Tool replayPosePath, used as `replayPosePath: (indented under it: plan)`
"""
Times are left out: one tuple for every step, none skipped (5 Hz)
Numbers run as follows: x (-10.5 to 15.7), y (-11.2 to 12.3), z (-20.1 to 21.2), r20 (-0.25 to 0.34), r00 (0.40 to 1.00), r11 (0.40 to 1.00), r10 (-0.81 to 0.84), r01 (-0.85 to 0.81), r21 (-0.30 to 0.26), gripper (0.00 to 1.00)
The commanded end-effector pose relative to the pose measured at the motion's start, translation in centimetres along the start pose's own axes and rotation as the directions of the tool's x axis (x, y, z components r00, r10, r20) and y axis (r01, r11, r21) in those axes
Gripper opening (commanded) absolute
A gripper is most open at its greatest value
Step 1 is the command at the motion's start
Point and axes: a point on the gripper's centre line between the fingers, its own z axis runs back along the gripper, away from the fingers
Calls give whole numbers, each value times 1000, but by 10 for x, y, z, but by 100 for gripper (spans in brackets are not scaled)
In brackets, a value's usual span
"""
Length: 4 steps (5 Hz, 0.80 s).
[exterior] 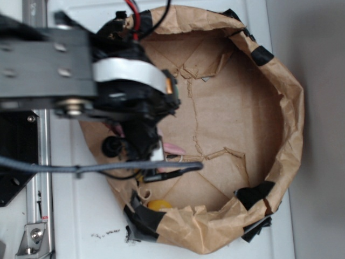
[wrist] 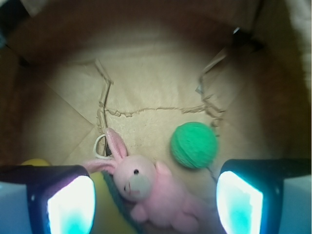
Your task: Grab the green ball.
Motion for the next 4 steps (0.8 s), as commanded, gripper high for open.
replayPosePath:
  plan:
    - [15, 28, -52, -196, 979, 998, 62, -61, 9, 100]
    - [14, 39, -62, -225, 974, 999, 33, -33, 5, 100]
    - [12, 35, -62, -215, 976, 998, -28, 40, 50, 0]
    - [12, 33, -63, -227, 973, 997, -35, 50, 59, 0]
